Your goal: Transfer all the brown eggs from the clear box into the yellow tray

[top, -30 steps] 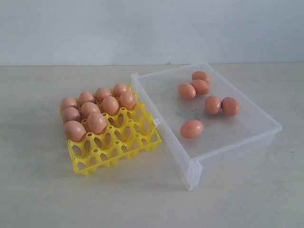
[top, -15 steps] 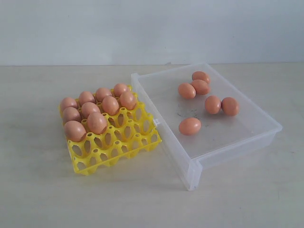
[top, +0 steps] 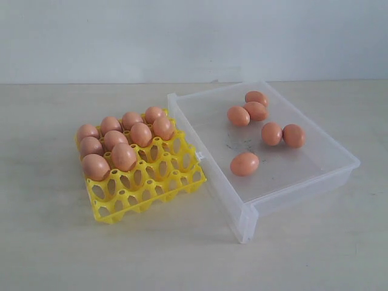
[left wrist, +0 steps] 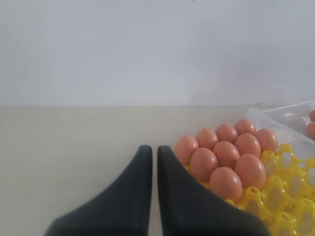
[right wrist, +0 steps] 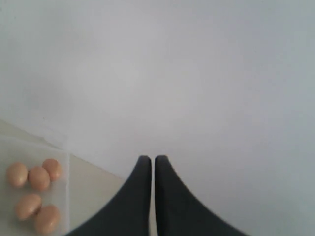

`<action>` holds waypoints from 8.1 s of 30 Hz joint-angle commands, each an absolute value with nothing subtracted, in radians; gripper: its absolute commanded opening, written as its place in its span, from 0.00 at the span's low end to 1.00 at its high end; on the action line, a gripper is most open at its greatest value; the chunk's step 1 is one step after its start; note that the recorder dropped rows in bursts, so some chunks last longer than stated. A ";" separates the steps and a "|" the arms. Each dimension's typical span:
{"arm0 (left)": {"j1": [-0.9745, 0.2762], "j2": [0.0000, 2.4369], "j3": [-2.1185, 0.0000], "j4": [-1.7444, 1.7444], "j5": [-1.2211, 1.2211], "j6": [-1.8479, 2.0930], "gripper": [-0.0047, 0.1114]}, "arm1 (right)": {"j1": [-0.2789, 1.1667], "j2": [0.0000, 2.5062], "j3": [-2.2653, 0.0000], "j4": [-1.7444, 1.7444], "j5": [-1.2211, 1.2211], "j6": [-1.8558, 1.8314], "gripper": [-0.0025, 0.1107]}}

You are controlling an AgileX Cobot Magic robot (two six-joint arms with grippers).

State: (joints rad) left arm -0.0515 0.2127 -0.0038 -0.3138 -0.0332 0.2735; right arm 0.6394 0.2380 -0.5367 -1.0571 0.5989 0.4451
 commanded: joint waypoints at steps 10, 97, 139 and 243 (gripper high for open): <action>-0.058 0.216 0.000 -0.319 -0.045 0.279 0.07 | 0.637 0.565 -0.513 -1.063 0.613 0.902 0.02; -0.058 0.216 0.000 -0.319 -0.045 0.279 0.07 | 0.254 2.326 -1.886 -0.085 0.966 -0.250 0.48; -0.058 0.216 0.000 -0.319 -0.045 0.279 0.07 | 0.270 2.322 -1.881 0.224 0.605 -0.189 0.02; -0.058 0.216 0.000 -0.319 -0.045 0.279 0.07 | 0.748 2.183 -1.316 -0.659 -0.144 0.835 0.02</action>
